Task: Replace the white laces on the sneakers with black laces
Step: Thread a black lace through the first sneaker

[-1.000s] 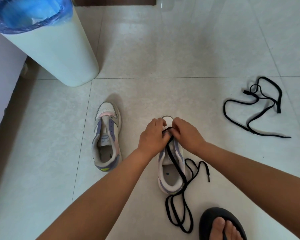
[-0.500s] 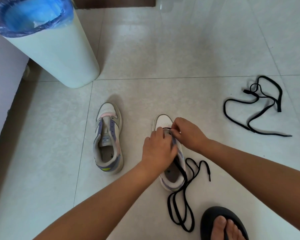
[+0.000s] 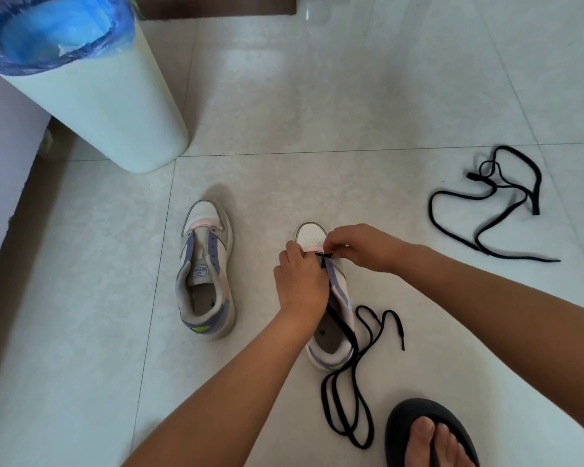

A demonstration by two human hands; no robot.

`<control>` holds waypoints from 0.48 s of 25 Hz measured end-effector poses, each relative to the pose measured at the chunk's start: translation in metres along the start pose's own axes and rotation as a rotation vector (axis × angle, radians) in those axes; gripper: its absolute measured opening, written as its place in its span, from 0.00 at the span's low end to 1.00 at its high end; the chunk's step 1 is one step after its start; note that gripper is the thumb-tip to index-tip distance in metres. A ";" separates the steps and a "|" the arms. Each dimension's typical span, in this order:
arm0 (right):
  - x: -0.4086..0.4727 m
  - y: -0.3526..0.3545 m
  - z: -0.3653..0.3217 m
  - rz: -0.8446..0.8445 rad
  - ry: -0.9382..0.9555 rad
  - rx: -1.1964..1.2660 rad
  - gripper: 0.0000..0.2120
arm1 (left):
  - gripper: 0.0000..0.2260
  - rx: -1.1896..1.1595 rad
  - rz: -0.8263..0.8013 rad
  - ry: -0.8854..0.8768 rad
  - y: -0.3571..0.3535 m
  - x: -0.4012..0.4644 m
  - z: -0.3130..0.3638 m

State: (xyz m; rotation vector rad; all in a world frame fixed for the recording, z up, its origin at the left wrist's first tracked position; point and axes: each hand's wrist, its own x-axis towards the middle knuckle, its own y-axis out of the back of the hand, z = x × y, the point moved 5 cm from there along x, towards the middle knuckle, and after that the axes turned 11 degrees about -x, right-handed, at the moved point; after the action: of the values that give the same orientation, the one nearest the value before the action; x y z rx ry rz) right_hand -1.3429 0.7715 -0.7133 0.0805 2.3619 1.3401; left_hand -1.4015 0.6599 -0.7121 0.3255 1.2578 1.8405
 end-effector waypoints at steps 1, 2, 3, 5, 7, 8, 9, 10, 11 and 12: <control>0.003 0.002 -0.003 -0.021 0.048 -0.108 0.07 | 0.11 -0.033 0.014 0.016 -0.001 0.001 -0.001; 0.006 0.002 -0.005 -0.030 0.090 -0.209 0.07 | 0.11 -0.060 0.022 0.030 -0.001 0.002 -0.002; 0.007 0.001 -0.006 -0.028 0.124 -0.282 0.07 | 0.10 -0.082 0.024 0.033 -0.002 0.003 -0.003; 0.005 -0.002 -0.005 0.014 0.125 -0.262 0.05 | 0.10 -0.130 0.033 0.008 -0.002 0.002 -0.003; -0.001 -0.006 -0.002 0.112 -0.034 -0.009 0.02 | 0.10 -0.157 0.037 -0.037 -0.001 0.000 -0.001; -0.005 -0.010 0.001 0.170 -0.180 0.164 0.04 | 0.10 -0.155 0.018 -0.046 -0.002 -0.001 0.000; -0.010 -0.017 0.005 0.213 -0.340 0.354 0.05 | 0.11 -0.160 -0.006 -0.047 -0.002 -0.001 0.000; -0.015 -0.026 0.005 0.233 -0.479 0.550 0.06 | 0.10 -0.188 -0.027 -0.040 -0.002 0.000 0.000; -0.018 -0.035 0.004 0.247 -0.573 0.711 0.05 | 0.10 -0.245 -0.045 -0.028 -0.001 0.001 -0.002; -0.020 -0.041 0.003 0.258 -0.624 0.806 0.05 | 0.08 -0.321 -0.062 -0.011 0.000 0.002 -0.004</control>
State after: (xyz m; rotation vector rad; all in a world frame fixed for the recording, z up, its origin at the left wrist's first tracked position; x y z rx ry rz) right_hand -1.3170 0.7464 -0.7420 0.9110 2.1969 0.2770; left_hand -1.4057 0.6587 -0.7143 0.1193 0.9335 1.9465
